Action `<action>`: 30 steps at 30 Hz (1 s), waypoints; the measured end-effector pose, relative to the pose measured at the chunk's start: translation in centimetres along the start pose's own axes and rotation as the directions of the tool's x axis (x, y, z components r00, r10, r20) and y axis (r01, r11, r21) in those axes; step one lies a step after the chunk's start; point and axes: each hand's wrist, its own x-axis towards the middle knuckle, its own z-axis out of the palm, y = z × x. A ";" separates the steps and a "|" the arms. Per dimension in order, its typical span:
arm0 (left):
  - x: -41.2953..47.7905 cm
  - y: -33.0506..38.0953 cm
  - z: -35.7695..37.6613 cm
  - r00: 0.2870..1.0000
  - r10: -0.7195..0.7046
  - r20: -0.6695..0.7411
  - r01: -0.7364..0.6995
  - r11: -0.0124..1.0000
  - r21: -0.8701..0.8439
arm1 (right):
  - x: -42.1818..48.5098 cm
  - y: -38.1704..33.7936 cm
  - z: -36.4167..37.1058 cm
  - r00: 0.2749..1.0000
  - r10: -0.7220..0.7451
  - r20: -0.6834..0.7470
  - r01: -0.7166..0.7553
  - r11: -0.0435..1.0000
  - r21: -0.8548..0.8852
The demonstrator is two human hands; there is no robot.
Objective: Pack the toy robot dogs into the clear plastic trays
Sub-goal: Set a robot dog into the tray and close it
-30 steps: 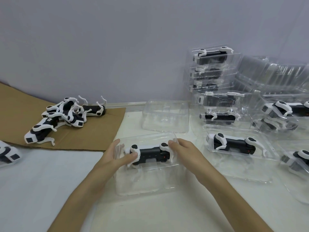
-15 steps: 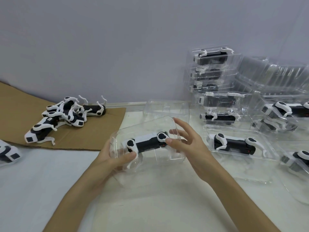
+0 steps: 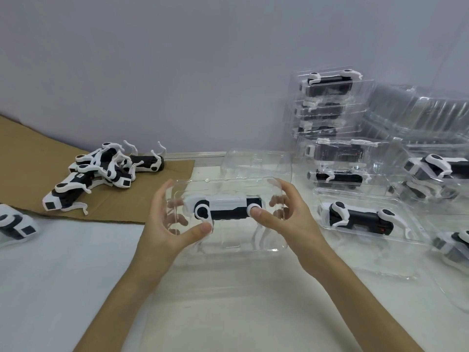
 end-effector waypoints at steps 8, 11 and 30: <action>-0.1 -0.5 0.4 0.996 -0.078 -0.053 0.080 0.996 0.032 | -0.1 0.3 0.4 0.994 0.009 -0.105 -0.016 0.998 -0.058; -0.1 -0.5 0.3 0.992 -0.104 -0.067 0.108 0.993 0.051 | -0.1 0.4 0.4 0.992 0.009 -0.123 -0.023 0.994 -0.110; -0.3 -0.3 0.6 0.973 -0.216 0.079 0.223 0.970 -0.097 | -1.7 0.3 1.9 0.929 -0.294 0.225 0.358 0.560 -0.747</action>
